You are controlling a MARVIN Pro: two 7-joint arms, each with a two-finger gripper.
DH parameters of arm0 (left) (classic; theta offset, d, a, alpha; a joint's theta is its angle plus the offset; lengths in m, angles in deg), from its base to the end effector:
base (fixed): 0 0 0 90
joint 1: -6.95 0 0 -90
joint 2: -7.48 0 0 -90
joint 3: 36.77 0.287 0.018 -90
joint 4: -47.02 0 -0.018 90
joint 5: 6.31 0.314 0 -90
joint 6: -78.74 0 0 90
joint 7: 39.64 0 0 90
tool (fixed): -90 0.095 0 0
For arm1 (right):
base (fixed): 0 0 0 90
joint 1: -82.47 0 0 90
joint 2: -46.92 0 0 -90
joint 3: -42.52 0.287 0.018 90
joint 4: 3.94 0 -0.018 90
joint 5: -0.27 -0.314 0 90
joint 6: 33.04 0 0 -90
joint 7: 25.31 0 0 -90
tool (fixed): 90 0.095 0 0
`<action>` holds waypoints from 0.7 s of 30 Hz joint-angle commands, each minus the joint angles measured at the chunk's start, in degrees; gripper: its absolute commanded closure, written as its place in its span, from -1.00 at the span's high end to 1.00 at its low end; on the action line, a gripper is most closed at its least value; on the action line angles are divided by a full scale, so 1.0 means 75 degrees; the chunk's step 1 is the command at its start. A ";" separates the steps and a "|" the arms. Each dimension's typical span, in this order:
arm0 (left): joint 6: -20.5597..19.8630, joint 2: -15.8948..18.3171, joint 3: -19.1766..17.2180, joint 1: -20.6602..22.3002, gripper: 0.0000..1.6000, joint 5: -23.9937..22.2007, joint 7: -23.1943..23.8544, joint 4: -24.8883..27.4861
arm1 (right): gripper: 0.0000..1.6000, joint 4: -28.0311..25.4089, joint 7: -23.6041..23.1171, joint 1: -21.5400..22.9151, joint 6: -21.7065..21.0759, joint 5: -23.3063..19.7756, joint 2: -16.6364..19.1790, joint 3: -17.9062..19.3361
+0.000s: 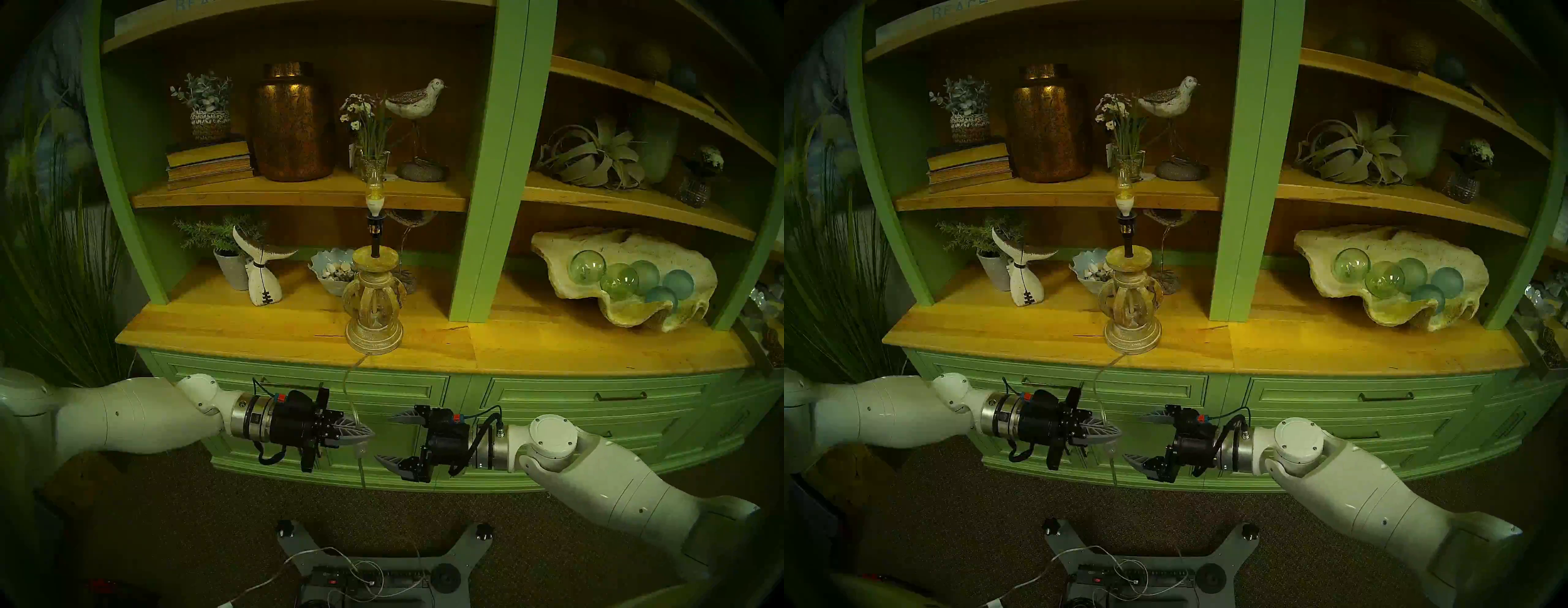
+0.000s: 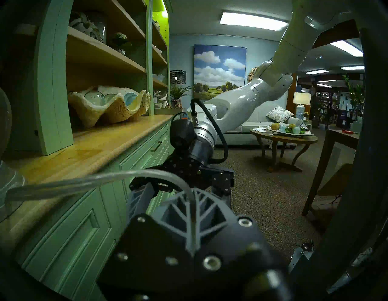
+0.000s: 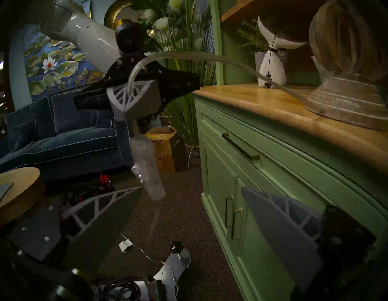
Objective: Grab cable and switch light on
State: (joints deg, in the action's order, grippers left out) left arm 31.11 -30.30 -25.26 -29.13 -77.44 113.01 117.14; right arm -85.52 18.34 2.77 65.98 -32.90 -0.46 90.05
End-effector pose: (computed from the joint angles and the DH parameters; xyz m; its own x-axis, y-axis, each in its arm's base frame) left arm 0.3546 0.0459 -0.3486 -0.0131 -0.1125 0.9936 -0.9986 0.0530 -0.0071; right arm 0.3320 0.0123 -0.3857 0.1726 0.2591 0.9503 0.9559 -0.2768 -0.0981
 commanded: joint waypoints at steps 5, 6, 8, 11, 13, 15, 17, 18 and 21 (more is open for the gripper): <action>0.0069 -0.0015 -0.0058 0.0286 -1.00 -0.0130 0.0799 0.0052 | 1.00 0.0557 -0.1196 0.0704 0.0013 -0.0707 0.0354 0.0594; 0.0070 -0.0011 -0.0054 0.0285 -1.00 -0.0111 0.0750 0.0063 | 1.00 0.0588 -0.1269 0.0735 0.0054 -0.0857 0.0172 0.0585; 0.0070 -0.0014 -0.0059 0.0280 -1.00 -0.0110 0.0764 0.0056 | 1.00 0.0683 -0.1564 0.0892 -0.0143 -0.0899 -0.0100 0.0456; 0.0071 -0.0014 -0.0056 0.0278 -1.00 -0.0100 0.0747 0.0057 | 1.00 0.0840 -0.1670 0.1037 -0.0266 -0.0737 -0.0445 0.0193; 0.0074 -0.0012 -0.0049 0.0277 -1.00 -0.0083 0.0696 0.0066 | 1.00 0.0910 -0.1709 0.1083 -0.0283 -0.0851 -0.0606 0.0055; 0.0077 -0.0012 -0.0044 0.0280 -1.00 -0.0079 0.0684 0.0068 | 1.00 0.1001 -0.1785 0.1175 -0.0373 -0.0859 -0.0772 -0.0158; 0.0079 -0.0012 -0.0040 0.0282 -1.00 -0.0078 0.0681 0.0069 | 1.00 0.1103 -0.1868 0.1241 -0.0433 -0.0877 -0.0949 -0.0344; 0.0080 -0.0013 -0.0038 0.0286 -1.00 -0.0085 0.0703 0.0066 | 1.00 0.1188 -0.1910 0.1294 -0.0460 -0.0872 -0.1050 -0.0434; 0.0083 -0.0016 -0.0032 0.0298 -1.00 -0.0112 0.0765 0.0056 | 1.00 0.1432 -0.2031 0.1425 -0.0489 -0.0895 -0.1278 -0.0554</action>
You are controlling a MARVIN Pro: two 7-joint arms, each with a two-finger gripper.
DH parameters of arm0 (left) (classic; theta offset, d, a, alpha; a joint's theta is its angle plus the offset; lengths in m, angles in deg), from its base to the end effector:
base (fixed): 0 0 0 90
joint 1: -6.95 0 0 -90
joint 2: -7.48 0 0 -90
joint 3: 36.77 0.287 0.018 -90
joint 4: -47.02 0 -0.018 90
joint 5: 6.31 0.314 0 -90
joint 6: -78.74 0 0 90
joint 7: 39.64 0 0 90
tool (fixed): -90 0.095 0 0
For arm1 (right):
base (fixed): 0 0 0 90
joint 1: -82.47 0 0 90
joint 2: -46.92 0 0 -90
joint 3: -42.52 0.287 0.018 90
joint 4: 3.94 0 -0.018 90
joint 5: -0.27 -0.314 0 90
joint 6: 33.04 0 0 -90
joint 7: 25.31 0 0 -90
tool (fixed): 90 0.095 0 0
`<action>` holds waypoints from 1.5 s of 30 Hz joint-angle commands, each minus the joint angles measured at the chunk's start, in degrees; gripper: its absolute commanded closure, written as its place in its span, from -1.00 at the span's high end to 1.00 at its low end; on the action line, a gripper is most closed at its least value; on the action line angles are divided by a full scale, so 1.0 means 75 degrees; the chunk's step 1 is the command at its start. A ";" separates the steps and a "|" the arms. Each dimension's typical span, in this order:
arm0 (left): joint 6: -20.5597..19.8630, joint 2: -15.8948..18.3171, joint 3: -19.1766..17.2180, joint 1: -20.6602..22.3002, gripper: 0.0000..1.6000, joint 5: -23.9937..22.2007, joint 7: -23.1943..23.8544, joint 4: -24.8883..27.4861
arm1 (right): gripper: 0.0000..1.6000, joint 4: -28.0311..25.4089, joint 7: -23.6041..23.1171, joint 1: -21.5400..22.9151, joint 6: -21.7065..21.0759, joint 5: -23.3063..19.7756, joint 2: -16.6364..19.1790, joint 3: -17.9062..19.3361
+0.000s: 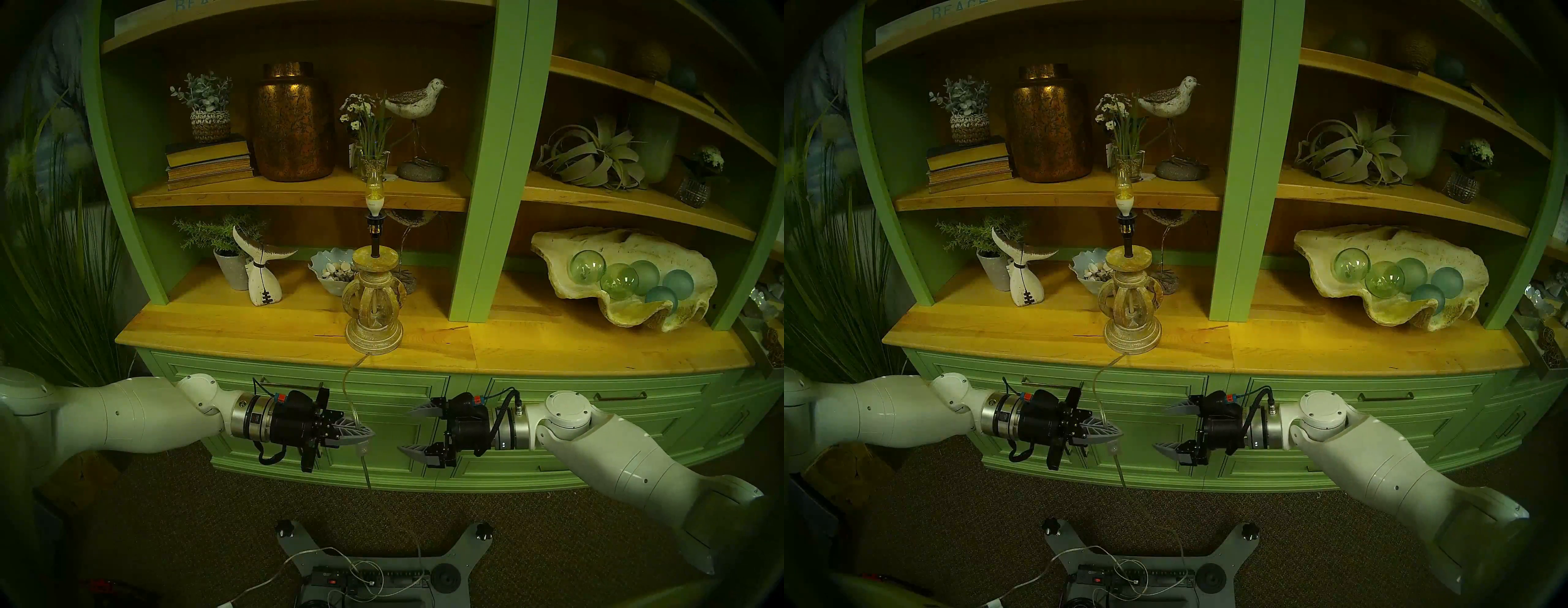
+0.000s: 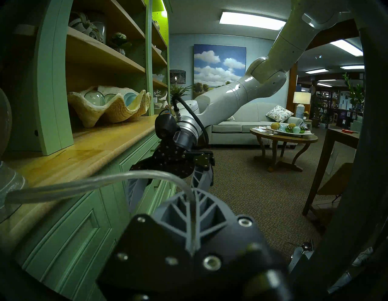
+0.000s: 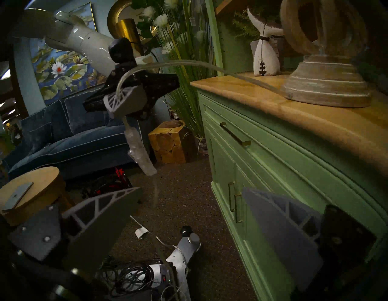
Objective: Grab cable and switch light on
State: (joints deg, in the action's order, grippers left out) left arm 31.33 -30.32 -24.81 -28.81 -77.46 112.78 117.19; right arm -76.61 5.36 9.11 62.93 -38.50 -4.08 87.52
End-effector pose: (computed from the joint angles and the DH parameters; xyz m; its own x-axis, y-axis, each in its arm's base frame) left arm 0.3548 0.0458 -0.3483 -0.0160 -0.1134 0.9934 -0.9985 0.0529 -0.0100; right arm 0.3484 0.0130 -0.3897 0.2770 0.2155 0.9364 0.9568 -0.1518 -0.2481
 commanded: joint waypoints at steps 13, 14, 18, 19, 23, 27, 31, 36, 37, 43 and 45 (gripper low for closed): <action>0.0074 -0.0013 -0.0034 0.0292 -1.00 -0.0123 0.0755 0.0061 | 1.00 0.0987 -0.0910 0.1021 -0.0031 -0.0370 -0.1527 -0.0236; 0.0073 -0.0018 -0.0040 0.0293 -1.00 -0.0148 0.0821 0.0045 | 1.00 0.1035 -0.0981 0.1045 -0.0027 -0.0393 -0.1550 -0.0234; 0.0088 -0.0020 0.0008 0.0325 -1.00 -0.0176 0.0814 0.0048 | 1.00 0.1249 -0.1228 0.1061 0.0067 -0.0510 -0.1678 -0.0213; 0.0089 -0.0028 0.0007 0.0328 -1.00 -0.0209 0.0883 0.0029 | 1.00 0.1302 -0.1286 0.1069 0.0095 -0.0519 -0.1698 -0.0218; 0.0110 -0.0022 0.0079 0.0370 -1.00 -0.0205 0.0790 0.0055 | 1.00 0.1478 -0.1523 0.1103 0.0132 -0.0607 -0.1771 -0.0212; 0.0130 -0.0038 0.0129 0.0406 -1.00 -0.0275 0.0878 0.0027 | 1.00 0.1693 -0.1773 0.1101 0.0208 -0.0676 -0.1798 -0.0206; 0.0164 -0.0032 0.0235 0.0468 -1.00 -0.0268 0.0757 0.0063 | 1.00 0.1922 -0.1934 0.1090 0.0322 -0.0702 -0.1852 -0.0209; 0.0190 -0.0033 0.0311 0.0513 -1.00 -0.0273 0.0702 0.0076 | 1.00 0.2282 -0.2053 0.1188 0.0397 -0.0732 -0.2070 -0.0219; 0.0193 -0.0036 0.0316 0.0516 -1.00 -0.0283 0.0717 0.0070 | 1.00 0.2351 -0.2066 0.1209 0.0412 -0.0726 -0.2107 -0.0224; 0.0219 -0.0039 0.0383 0.0555 -1.00 -0.0290 0.0675 0.0078 | 1.00 0.2771 -0.2174 0.1354 0.0492 -0.0678 -0.2379 -0.0277; 0.0233 -0.0030 0.0428 0.0578 -1.00 -0.0254 0.0557 0.0110 | 1.00 0.2915 -0.2239 0.1427 0.0472 -0.0638 -0.2491 -0.0335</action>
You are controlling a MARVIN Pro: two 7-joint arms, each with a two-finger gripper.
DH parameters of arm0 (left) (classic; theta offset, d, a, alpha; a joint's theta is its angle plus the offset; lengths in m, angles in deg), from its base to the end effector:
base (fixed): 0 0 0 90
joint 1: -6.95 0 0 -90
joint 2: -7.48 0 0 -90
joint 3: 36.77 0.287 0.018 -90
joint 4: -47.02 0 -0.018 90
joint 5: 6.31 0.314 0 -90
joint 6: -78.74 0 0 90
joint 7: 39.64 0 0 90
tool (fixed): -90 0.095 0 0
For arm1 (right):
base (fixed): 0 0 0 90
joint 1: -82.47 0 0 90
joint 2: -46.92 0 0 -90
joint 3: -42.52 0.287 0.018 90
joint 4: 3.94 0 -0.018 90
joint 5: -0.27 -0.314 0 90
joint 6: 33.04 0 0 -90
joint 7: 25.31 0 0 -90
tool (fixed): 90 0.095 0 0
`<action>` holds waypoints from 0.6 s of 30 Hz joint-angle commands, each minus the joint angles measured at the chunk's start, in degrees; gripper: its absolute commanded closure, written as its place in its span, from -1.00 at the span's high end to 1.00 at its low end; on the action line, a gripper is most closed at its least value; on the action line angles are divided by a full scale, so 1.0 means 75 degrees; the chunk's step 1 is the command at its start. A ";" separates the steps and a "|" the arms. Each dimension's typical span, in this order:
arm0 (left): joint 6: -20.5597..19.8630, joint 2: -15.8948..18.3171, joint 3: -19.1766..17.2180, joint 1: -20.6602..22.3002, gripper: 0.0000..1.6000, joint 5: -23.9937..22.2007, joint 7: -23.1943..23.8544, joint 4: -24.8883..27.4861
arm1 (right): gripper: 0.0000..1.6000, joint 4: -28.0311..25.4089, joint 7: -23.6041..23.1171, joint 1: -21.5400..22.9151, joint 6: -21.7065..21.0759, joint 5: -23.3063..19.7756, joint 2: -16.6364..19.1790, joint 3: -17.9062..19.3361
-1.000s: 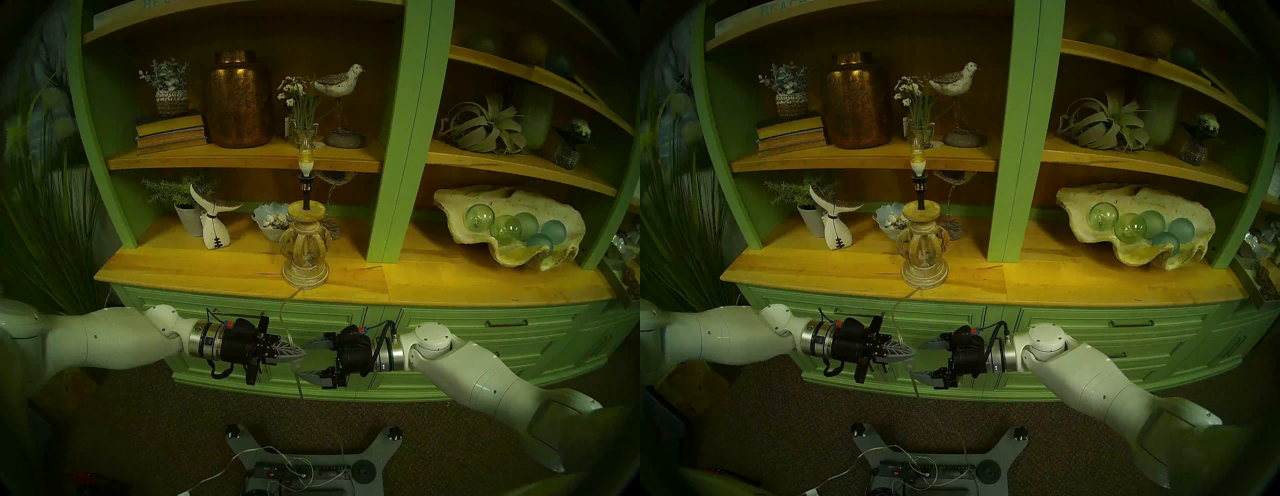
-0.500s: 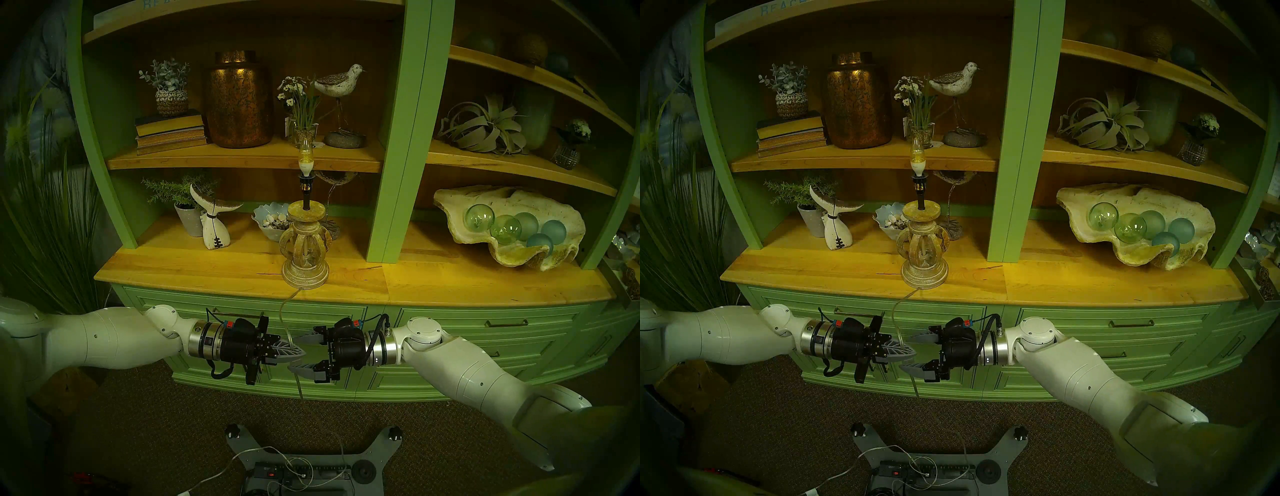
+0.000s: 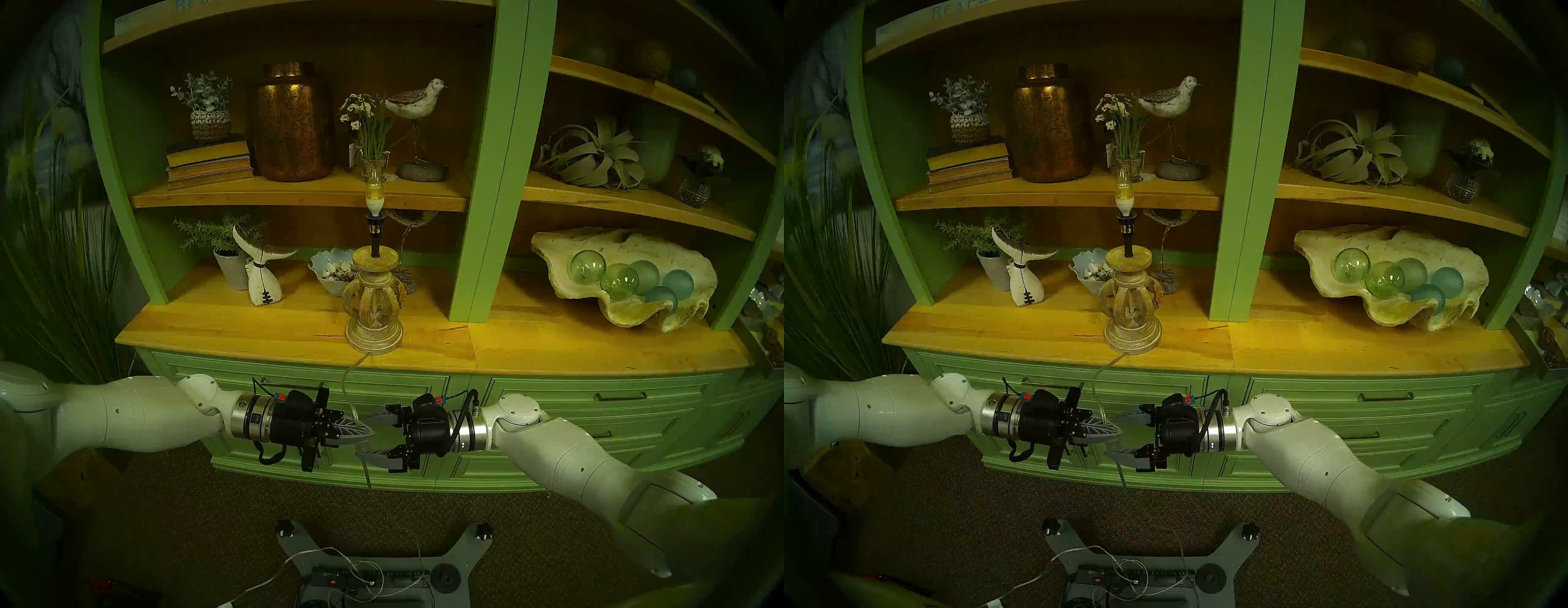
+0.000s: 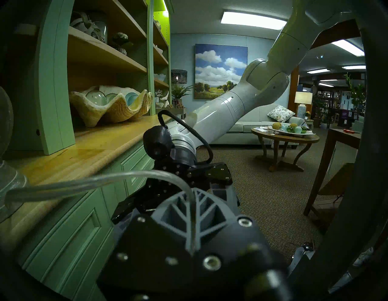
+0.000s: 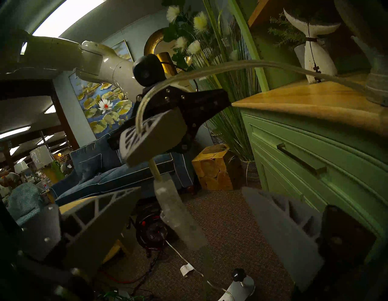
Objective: Grab cable and switch light on
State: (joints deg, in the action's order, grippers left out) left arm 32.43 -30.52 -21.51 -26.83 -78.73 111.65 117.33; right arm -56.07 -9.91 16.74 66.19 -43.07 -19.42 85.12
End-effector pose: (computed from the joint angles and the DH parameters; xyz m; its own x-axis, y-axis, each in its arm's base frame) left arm 0.3549 0.0459 -0.3485 -0.0158 -0.1146 0.9933 -0.9990 0.0443 -0.0108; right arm 0.3690 0.0684 -0.4142 0.3605 0.0587 0.9309 0.9312 0.0355 -0.3628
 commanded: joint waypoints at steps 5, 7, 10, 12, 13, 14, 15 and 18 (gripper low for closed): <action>0.0104 -0.0017 0.0025 0.0342 -1.00 -0.0139 0.0792 0.0068 | 1.00 0.0535 -0.0285 0.0438 0.0144 0.0024 -0.0647 -0.0090; 0.0115 -0.0015 0.0055 0.0360 -1.00 -0.0134 0.0757 0.0079 | 1.00 0.0607 -0.0296 0.0442 0.0189 0.0020 -0.0684 -0.0086; 0.0138 -0.0016 0.0120 0.0399 -1.00 -0.0135 0.0704 0.0093 | 0.88 0.0792 -0.0407 0.0504 0.0288 0.0008 -0.0758 -0.0083; 0.0145 -0.0021 0.0134 0.0408 -1.00 -0.0154 0.0730 0.0085 | 0.21 0.0867 -0.0429 0.0538 0.0335 0.0010 -0.0772 -0.0071; 0.0159 -0.0015 0.0176 0.0432 -1.00 -0.0128 0.0640 0.0111 | -0.12 0.0903 -0.0454 0.0567 0.0384 0.0017 -0.0779 -0.0063; 0.0159 -0.0026 0.0167 0.0430 -1.00 -0.0175 0.0744 0.0080 | -0.44 0.0948 -0.0476 0.0572 0.0434 0.0004 -0.0794 -0.0043; 0.0166 -0.0021 0.0194 0.0444 -1.00 -0.0152 0.0673 0.0100 | -0.56 0.0974 -0.0509 0.0588 0.0449 0.0009 -0.0792 -0.0044; 0.0177 -0.0032 0.0224 0.0465 -1.00 -0.0193 0.0723 0.0081 | -0.88 0.1008 -0.0606 0.0620 0.0482 0.0031 -0.0792 -0.0056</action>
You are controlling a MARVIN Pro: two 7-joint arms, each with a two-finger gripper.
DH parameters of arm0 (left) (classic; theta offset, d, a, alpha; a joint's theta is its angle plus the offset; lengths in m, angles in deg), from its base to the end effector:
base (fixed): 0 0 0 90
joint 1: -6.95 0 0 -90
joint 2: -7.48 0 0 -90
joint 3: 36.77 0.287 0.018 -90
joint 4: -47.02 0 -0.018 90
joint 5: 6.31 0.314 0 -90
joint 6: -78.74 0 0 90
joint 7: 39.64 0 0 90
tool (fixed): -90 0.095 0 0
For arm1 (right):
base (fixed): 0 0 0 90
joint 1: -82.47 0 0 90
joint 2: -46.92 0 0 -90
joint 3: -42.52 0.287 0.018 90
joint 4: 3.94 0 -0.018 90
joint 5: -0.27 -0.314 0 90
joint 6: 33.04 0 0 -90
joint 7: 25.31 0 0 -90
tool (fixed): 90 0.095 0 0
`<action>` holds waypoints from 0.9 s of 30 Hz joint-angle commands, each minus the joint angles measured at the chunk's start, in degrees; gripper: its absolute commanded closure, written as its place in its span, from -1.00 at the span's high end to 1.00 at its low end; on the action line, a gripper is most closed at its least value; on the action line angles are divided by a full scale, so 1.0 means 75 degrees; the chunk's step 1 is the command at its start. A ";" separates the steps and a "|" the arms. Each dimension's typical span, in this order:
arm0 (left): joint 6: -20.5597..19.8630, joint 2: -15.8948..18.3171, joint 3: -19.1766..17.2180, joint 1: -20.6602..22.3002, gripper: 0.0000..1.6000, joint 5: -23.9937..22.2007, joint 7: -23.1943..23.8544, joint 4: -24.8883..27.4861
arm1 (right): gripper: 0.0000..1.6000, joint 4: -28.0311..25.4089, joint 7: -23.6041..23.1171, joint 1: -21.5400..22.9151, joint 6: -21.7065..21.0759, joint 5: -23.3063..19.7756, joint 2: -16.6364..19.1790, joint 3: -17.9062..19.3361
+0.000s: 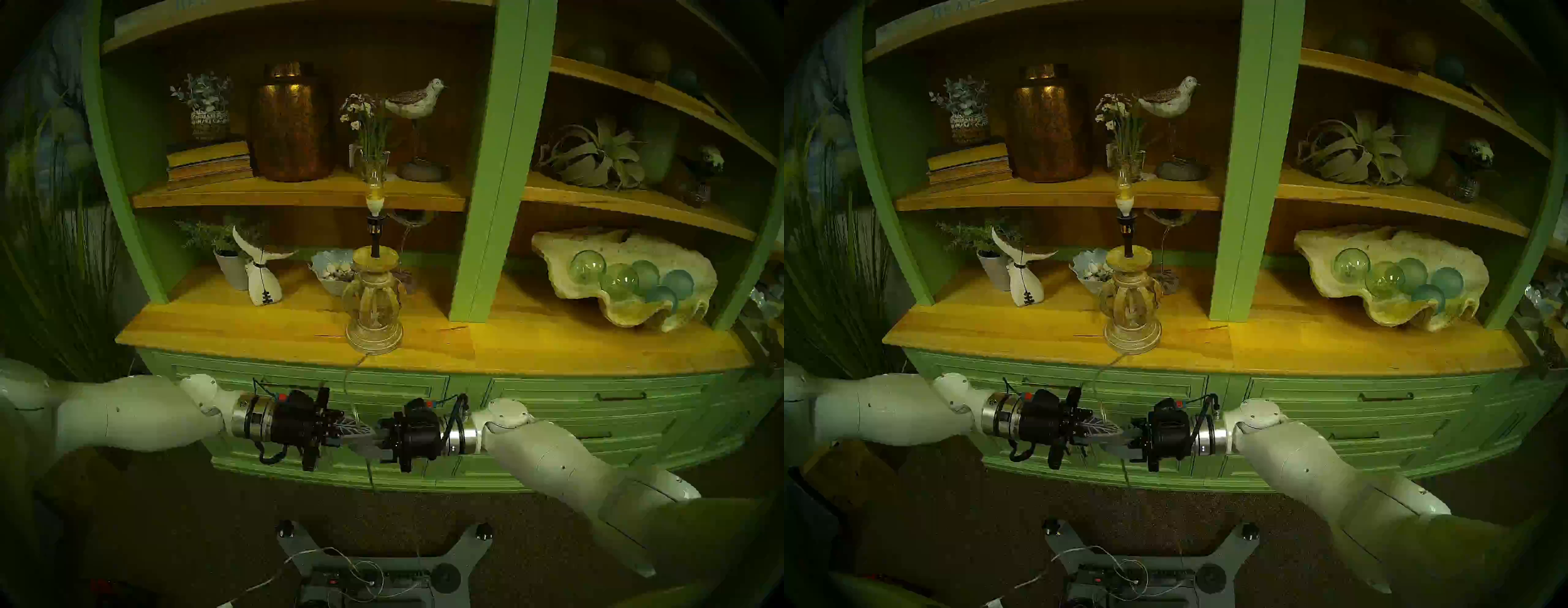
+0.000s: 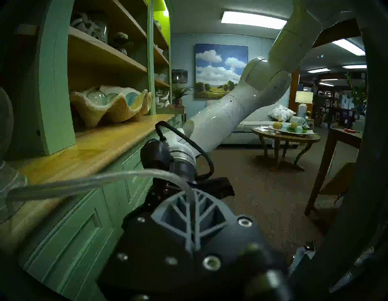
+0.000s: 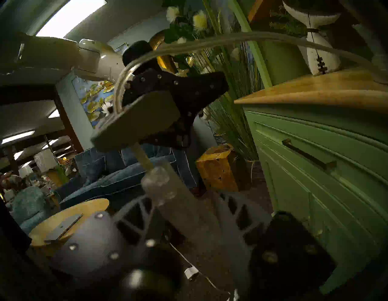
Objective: Grab cable and switch light on
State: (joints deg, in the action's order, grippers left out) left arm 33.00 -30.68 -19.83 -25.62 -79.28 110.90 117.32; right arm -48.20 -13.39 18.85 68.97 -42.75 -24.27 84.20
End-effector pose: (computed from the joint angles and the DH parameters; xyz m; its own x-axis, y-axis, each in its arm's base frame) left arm 0.3567 0.0462 -0.3475 -0.0202 -0.1170 0.9929 -0.9992 0.0376 -0.0159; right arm 0.3699 0.0841 -0.4285 0.3682 0.0483 0.9285 0.9257 0.0745 -0.3709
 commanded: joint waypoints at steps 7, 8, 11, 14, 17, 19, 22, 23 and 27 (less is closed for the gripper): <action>0.0149 -0.0023 0.0132 0.0388 -1.00 -0.0174 0.0795 0.0088 | -1.00 0.0081 -0.0351 0.0252 0.0266 -0.0099 -0.0166 0.0125; 0.0159 -0.0016 0.0168 0.0408 -1.00 -0.0147 0.0711 0.0113 | -1.00 0.0098 -0.0379 0.0236 0.0290 -0.0132 -0.0170 0.0148; 0.0180 -0.0023 0.0219 0.0439 -1.00 -0.0171 0.0712 0.0112 | 1.00 0.0035 -0.0340 0.0183 0.0291 -0.0195 -0.0103 0.0231; 0.0205 -0.0032 0.0279 0.0477 -1.00 -0.0202 0.0730 0.0107 | 1.00 0.0032 -0.0310 0.0108 0.0360 -0.0222 0.0047 0.0308; 0.0221 -0.0035 0.0319 0.0499 -1.00 -0.0198 0.0703 0.0112 | 1.00 -0.0061 -0.0361 -0.0025 0.0333 -0.0306 0.0346 0.0419; 0.0220 -0.0037 0.0315 0.0496 -1.00 -0.0200 0.0715 0.0107 | 1.00 -0.0076 -0.0392 -0.0070 0.0342 -0.0332 0.0445 0.0451; 0.0224 -0.0041 0.0320 0.0495 -1.00 -0.0190 0.0711 0.0103 | 1.00 -0.0205 -0.0490 -0.0281 0.0365 -0.0435 0.0832 0.0578; 0.0229 -0.0036 0.0336 0.0500 -1.00 -0.0160 0.0626 0.0121 | 1.00 -0.0217 -0.0552 -0.0340 0.0379 -0.0444 0.0913 0.0624; 0.0231 -0.0044 0.0332 0.0493 -1.00 -0.0163 0.0659 0.0105 | 1.00 -0.0529 -0.0566 -0.0854 0.0572 -0.0514 0.1442 0.0876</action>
State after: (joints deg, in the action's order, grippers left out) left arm 34.20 -31.06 -16.66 -23.85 -80.01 109.83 117.73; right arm -48.69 -16.75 16.34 72.16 -45.02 -19.68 87.95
